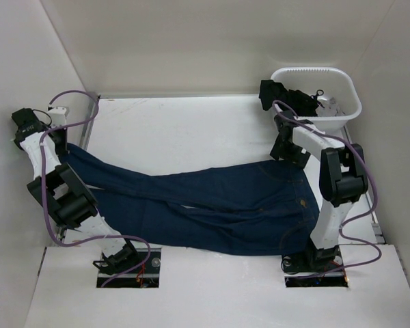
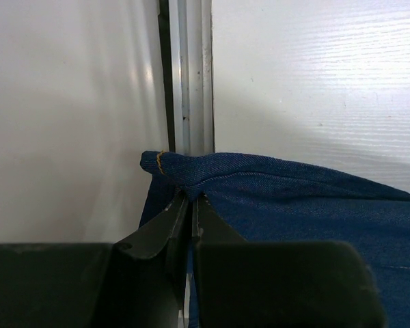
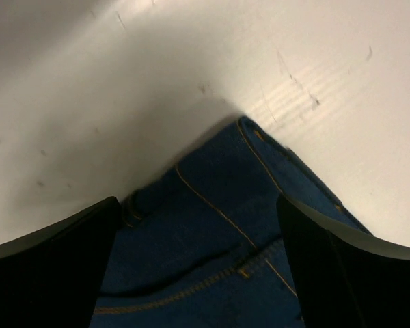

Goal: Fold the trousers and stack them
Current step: Fold the trousers

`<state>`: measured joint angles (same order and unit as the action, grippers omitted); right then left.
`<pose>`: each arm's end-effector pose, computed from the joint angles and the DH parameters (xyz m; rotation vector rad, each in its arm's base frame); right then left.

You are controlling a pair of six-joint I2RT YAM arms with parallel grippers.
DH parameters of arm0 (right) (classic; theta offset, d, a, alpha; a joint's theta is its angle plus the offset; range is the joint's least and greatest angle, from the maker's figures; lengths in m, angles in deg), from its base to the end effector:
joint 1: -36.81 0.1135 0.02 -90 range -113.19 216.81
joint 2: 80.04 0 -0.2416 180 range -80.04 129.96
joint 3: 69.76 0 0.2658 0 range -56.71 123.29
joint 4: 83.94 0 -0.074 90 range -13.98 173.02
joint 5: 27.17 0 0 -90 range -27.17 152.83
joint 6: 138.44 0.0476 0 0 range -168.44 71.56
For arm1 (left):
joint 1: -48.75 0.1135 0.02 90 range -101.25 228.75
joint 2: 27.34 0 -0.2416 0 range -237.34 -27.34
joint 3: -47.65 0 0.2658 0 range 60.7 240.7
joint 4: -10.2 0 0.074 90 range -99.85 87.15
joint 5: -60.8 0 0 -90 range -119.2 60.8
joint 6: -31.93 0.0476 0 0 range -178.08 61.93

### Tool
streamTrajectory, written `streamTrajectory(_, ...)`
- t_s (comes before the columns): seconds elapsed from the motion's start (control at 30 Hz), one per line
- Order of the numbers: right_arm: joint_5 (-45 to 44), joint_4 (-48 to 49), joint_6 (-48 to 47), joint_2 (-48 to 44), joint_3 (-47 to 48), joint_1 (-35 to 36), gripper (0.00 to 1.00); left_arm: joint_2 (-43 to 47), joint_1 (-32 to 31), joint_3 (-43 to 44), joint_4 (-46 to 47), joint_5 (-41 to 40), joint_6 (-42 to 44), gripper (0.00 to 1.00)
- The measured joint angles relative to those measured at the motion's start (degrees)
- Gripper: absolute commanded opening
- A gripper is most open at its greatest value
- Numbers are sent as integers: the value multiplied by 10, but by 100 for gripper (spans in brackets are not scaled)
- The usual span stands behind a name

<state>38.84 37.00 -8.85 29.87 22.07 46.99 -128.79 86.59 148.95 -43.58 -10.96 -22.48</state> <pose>0.3785 0.0483 0.1436 0.7582 2.6310 -0.3978 0.3281 0.2360 0.2532 0.0799 2.4515 0.1616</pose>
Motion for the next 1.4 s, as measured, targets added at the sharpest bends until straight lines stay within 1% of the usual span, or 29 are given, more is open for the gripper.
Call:
streamTrajectory(0.17,-26,-19,-6,-31,-15,32,100,0,0,0,0,0,0,2)
streamTrajectory(0.27,-35,-28,12,-37,-4,57,100,0,-2,0,0,0,0,2)
streamTrajectory(0.37,-32,-44,59,-32,7,72,100,0,-4,0,1,0,0,2)
streamTrajectory(0.57,-21,-76,162,-5,10,70,100,0,7,0,0,0,0,2)
streamTrajectory(0.67,-20,-103,189,21,28,70,100,-4,21,0,1,0,0,2)
streamTrajectory(0.77,-19,-132,214,45,64,72,100,-12,32,1,0,0,0,2)
streamTrajectory(0.87,-16,-157,264,53,90,84,100,-23,38,7,1,0,-1,2)
streamTrajectory(1.03,-10,-180,355,52,100,116,100,-40,40,19,5,3,-9,2)
streamTrajectory(1.23,-10,-201,420,56,129,131,100,-57,37,21,10,4,-11,2)
streamTrajectory(1.4,-9,-211,448,107,170,123,100,-59,36,21,11,4,-12,2)
